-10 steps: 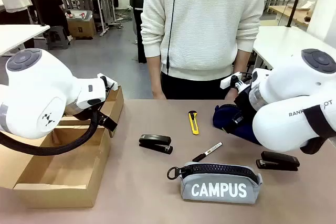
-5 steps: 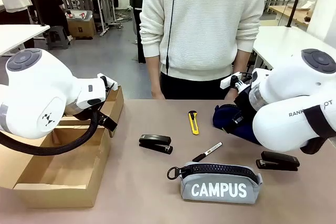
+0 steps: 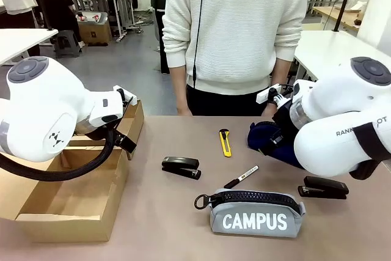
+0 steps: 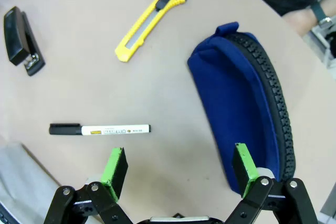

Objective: Place items inside the box.
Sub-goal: Pick up a Pencil pouch or Stapler and place it inside the Mailer Box closest to the robot.

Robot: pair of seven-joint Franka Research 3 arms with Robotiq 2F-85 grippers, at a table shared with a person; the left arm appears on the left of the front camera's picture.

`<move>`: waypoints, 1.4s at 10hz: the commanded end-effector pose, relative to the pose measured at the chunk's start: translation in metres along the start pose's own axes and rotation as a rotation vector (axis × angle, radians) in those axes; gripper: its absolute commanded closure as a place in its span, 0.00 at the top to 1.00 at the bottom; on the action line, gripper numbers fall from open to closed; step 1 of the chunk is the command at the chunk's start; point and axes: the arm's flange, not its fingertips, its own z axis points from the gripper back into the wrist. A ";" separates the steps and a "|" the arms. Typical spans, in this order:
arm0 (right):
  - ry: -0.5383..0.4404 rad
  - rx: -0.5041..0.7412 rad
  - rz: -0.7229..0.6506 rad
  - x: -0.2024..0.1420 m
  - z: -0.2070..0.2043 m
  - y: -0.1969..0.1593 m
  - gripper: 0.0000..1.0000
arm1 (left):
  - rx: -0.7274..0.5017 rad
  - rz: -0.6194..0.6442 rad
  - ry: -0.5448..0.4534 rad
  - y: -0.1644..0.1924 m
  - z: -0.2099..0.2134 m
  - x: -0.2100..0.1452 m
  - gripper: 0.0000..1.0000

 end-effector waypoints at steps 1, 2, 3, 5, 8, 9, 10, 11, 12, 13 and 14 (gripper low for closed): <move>0.000 0.000 -0.001 0.000 0.000 0.000 1.00 | 0.000 0.000 0.000 0.000 0.000 0.000 1.00; 0.000 0.000 0.000 0.000 0.000 0.000 1.00 | 0.000 0.000 0.000 0.000 0.000 0.000 1.00; 0.053 0.043 0.020 0.006 0.015 -0.005 1.00 | 0.007 -0.061 0.152 0.004 0.042 0.024 1.00; 0.176 0.200 -0.070 0.013 0.076 -0.025 1.00 | 0.180 -0.086 0.356 0.021 0.098 0.088 1.00; 0.123 0.252 -0.456 -0.029 0.206 -0.079 1.00 | 0.075 0.112 0.541 0.034 0.198 0.140 1.00; 0.028 0.164 -0.605 -0.055 0.224 -0.099 1.00 | -0.033 0.258 0.492 0.045 0.208 0.144 1.00; 0.168 0.267 -0.277 -0.015 0.167 -0.053 1.00 | 0.189 0.015 0.420 0.037 0.173 0.107 1.00; 0.168 0.267 -0.277 -0.015 0.167 -0.053 1.00 | 0.189 0.015 0.420 0.037 0.173 0.107 1.00; 0.168 0.267 -0.277 -0.015 0.167 -0.053 1.00 | 0.189 0.015 0.420 0.037 0.173 0.107 1.00; 0.168 0.267 -0.277 -0.015 0.167 -0.053 1.00 | 0.189 0.015 0.420 0.037 0.173 0.107 1.00; 0.168 0.267 -0.277 -0.015 0.167 -0.053 1.00 | 0.189 0.015 0.420 0.037 0.173 0.107 1.00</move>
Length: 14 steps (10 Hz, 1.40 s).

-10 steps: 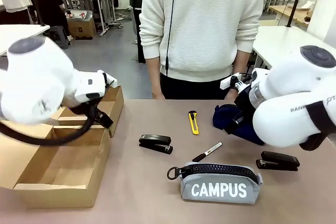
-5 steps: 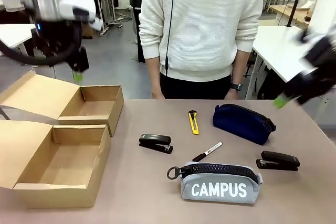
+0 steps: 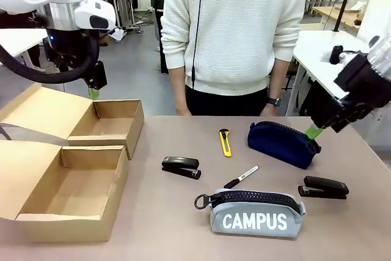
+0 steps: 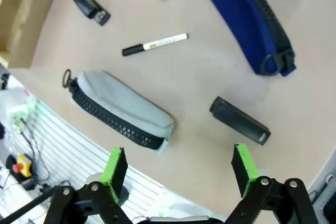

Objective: Place items inside the box.
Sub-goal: Pick up a Pencil pouch or Stapler and place it inside the Mailer Box closest to the robot.

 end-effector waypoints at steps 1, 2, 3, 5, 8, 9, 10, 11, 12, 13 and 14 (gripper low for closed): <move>-0.034 0.022 0.016 0.004 0.008 -0.008 1.00 | 0.016 0.008 -0.016 0.001 0.003 -0.008 1.00; -0.034 0.022 0.016 0.004 0.008 -0.008 1.00 | 0.016 0.008 -0.016 0.001 0.003 -0.008 1.00; -0.034 0.022 0.016 0.004 0.008 -0.008 1.00 | 0.016 0.008 -0.016 0.001 0.003 -0.008 1.00; -0.016 0.001 -0.004 0.004 0.005 -0.003 1.00 | -0.562 -0.294 0.063 0.015 0.010 0.004 1.00; -0.038 0.161 -0.214 -0.008 0.071 -0.035 1.00 | -1.310 -0.413 0.240 0.112 0.050 -0.027 1.00; -0.076 0.260 -0.294 -0.023 0.109 -0.054 1.00 | -1.368 -0.322 0.244 0.145 0.052 -0.049 1.00; -0.131 0.355 -0.383 -0.045 0.145 -0.080 1.00 | -1.463 -0.129 0.274 0.179 0.046 -0.070 1.00; -0.198 0.384 -0.496 -0.068 0.170 -0.109 1.00 | -1.529 0.153 0.292 0.210 0.032 -0.096 1.00; -0.262 0.425 -0.576 -0.093 0.183 -0.142 1.00 | -1.566 0.467 0.325 0.240 0.005 -0.131 1.00; -0.312 0.465 -0.653 -0.111 0.185 -0.167 1.00 | -1.622 0.644 0.296 0.259 -0.016 -0.162 1.00; -0.355 0.517 -0.691 -0.127 0.181 -0.184 1.00 | -1.637 0.821 0.268 0.277 -0.039 -0.204 1.00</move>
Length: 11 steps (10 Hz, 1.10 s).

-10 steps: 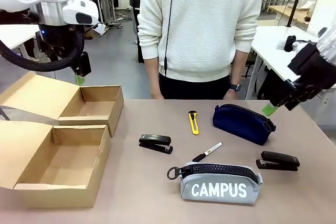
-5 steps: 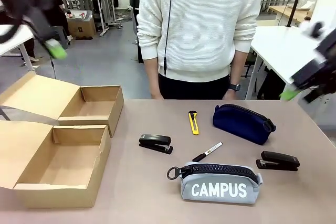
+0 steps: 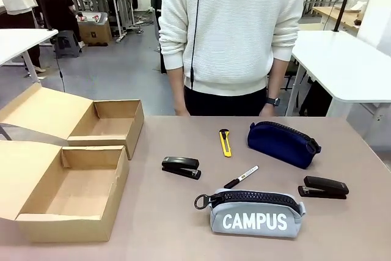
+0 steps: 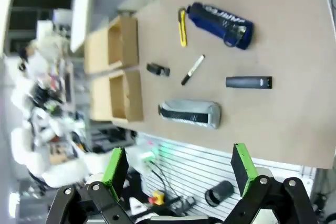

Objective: Place items inside the box.
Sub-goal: Pick up a Pencil pouch or Stapler and place it inside the Mailer Box closest to the robot.

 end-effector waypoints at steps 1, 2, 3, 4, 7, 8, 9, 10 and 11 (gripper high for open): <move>-0.056 0.109 -0.062 0.011 -0.016 -0.024 1.00 | -0.586 0.668 -0.335 0.007 0.011 -0.041 1.00; -0.056 0.130 -0.093 0.013 -0.020 -0.037 1.00 | -0.686 0.768 -0.520 0.015 0.006 -0.075 1.00; -0.079 0.105 -0.111 0.016 -0.025 -0.043 1.00 | -0.064 0.155 -0.034 0.034 -0.004 -0.024 1.00; -0.043 0.084 -0.102 0.007 -0.001 -0.038 1.00 | -0.064 0.155 -0.034 0.034 -0.004 -0.024 1.00; -0.043 0.084 -0.102 0.007 -0.001 -0.038 1.00 | -0.064 0.155 -0.034 0.034 -0.004 -0.024 1.00; -0.043 0.084 -0.102 0.007 -0.001 -0.038 1.00 | -0.064 0.155 -0.034 0.034 -0.004 -0.024 1.00; -0.043 0.084 -0.102 0.007 -0.001 -0.038 1.00 | -0.064 0.155 -0.034 0.034 -0.004 -0.024 1.00; -0.046 0.078 -0.122 0.008 -0.003 -0.039 1.00 | -0.064 0.155 -0.034 0.034 -0.004 -0.024 1.00; 0.036 -0.118 0.121 0.002 -0.034 0.002 1.00 | -0.064 0.155 -0.034 0.034 -0.004 -0.024 1.00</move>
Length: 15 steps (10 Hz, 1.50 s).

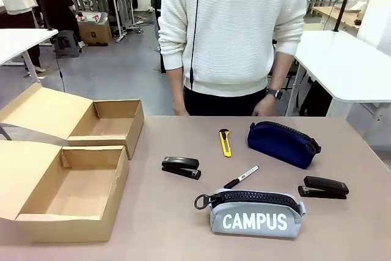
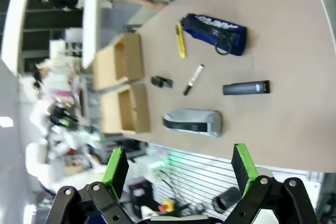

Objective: Place items inside the box.
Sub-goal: Pick up a Pencil pouch or Stapler and place it inside the Mailer Box closest to the robot.

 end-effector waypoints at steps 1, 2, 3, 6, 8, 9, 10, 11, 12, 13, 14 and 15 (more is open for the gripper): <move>0.020 -0.301 0.477 0.000 -0.059 0.066 1.00 | 0.011 -0.017 0.004 0.002 0.005 -0.003 1.00; -0.142 -0.504 0.742 0.013 -0.091 0.080 1.00 | 0.011 -0.017 0.004 0.002 0.005 -0.003 1.00; -0.111 -0.500 0.926 0.013 -0.115 0.087 1.00 | 0.011 -0.017 0.004 0.002 0.005 -0.003 1.00; 0.251 0.023 0.342 -0.013 -0.003 0.034 1.00 | 0.011 -0.017 0.004 0.002 0.005 -0.003 1.00; 0.116 0.003 0.253 -0.045 0.050 -0.002 1.00 | 0.011 -0.017 0.004 0.002 0.005 -0.003 1.00; 0.063 -0.021 0.234 -0.053 0.060 -0.012 1.00 | 0.011 -0.017 0.004 0.002 0.005 -0.003 1.00; 0.043 0.033 0.222 -0.059 0.069 -0.030 1.00 | 0.011 -0.017 0.004 0.002 0.005 -0.003 1.00; 0.023 0.063 0.192 -0.064 0.074 -0.047 1.00 | 0.011 -0.017 0.004 0.002 0.005 -0.003 1.00; 0.001 0.096 0.186 -0.067 0.075 -0.060 1.00 | 0.011 -0.017 0.004 0.002 0.005 -0.003 1.00; -0.020 0.110 0.181 -0.070 0.073 -0.066 1.00 | 0.011 -0.017 0.004 0.002 0.005 -0.003 1.00; -0.021 0.112 0.179 -0.070 0.071 -0.068 1.00 | 0.011 -0.017 0.004 0.002 0.005 -0.003 1.00; -0.022 0.107 0.185 -0.070 0.070 -0.067 1.00 | 0.011 -0.017 0.004 0.002 0.005 -0.003 1.00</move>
